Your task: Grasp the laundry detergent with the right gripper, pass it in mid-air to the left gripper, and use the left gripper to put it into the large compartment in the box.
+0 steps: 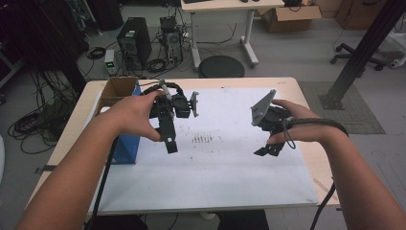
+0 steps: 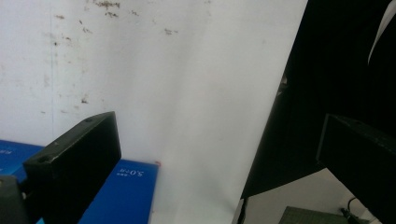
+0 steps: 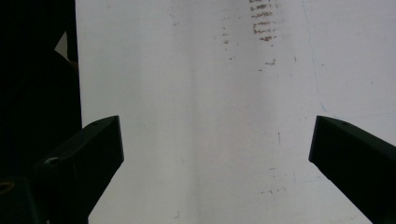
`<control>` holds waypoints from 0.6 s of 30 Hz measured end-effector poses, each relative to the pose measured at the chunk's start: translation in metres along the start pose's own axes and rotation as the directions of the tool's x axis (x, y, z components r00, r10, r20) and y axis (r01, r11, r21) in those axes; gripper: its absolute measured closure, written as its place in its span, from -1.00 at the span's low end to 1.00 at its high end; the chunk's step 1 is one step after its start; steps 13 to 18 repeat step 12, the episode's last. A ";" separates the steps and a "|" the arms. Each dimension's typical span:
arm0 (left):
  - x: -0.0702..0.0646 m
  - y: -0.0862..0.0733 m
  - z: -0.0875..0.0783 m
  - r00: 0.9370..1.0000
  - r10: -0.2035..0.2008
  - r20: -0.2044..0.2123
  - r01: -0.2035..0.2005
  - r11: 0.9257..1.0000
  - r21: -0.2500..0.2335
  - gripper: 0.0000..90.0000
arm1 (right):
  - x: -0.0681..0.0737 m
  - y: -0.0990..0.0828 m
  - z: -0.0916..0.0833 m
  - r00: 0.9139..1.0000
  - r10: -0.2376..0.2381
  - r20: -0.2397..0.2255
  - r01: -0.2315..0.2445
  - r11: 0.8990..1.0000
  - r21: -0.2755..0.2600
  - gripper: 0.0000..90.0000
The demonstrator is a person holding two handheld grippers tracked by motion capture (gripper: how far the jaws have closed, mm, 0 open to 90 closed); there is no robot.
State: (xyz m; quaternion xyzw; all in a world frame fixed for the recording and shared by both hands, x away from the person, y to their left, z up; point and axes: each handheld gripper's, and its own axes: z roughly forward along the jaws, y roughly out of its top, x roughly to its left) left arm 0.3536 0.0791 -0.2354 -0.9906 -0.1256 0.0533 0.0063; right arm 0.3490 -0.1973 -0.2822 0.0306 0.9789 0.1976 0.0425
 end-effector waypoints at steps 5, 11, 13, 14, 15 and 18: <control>0.000 0.000 0.000 1.000 0.001 0.002 -0.001 1.000 0.001 -1.00 | 0.001 0.000 0.001 1.000 0.003 -0.003 -0.003 1.000 0.003 -0.93; -0.003 0.001 0.001 1.000 0.000 -0.001 0.000 1.000 -0.004 -1.00 | 0.003 0.001 0.000 1.000 0.003 0.001 -0.003 1.000 -0.004 -0.93; -0.003 0.001 0.001 1.000 0.000 -0.001 0.000 1.000 -0.004 -0.99 | 0.004 0.001 -0.001 1.000 0.001 0.003 -0.001 1.000 -0.005 -0.93; -0.003 0.001 0.001 1.000 0.000 -0.001 0.000 1.000 -0.004 -0.99 | 0.004 0.001 -0.001 1.000 0.001 0.003 -0.001 1.000 -0.005 -0.93; -0.003 0.001 0.001 1.000 0.000 -0.001 0.000 1.000 -0.004 -0.99 | 0.004 0.001 -0.001 1.000 0.001 0.003 -0.001 1.000 -0.005 -0.93; -0.003 0.001 0.001 1.000 0.000 -0.001 0.000 1.000 -0.004 -0.99 | 0.004 0.001 -0.001 1.000 0.001 0.003 -0.001 1.000 -0.005 -0.93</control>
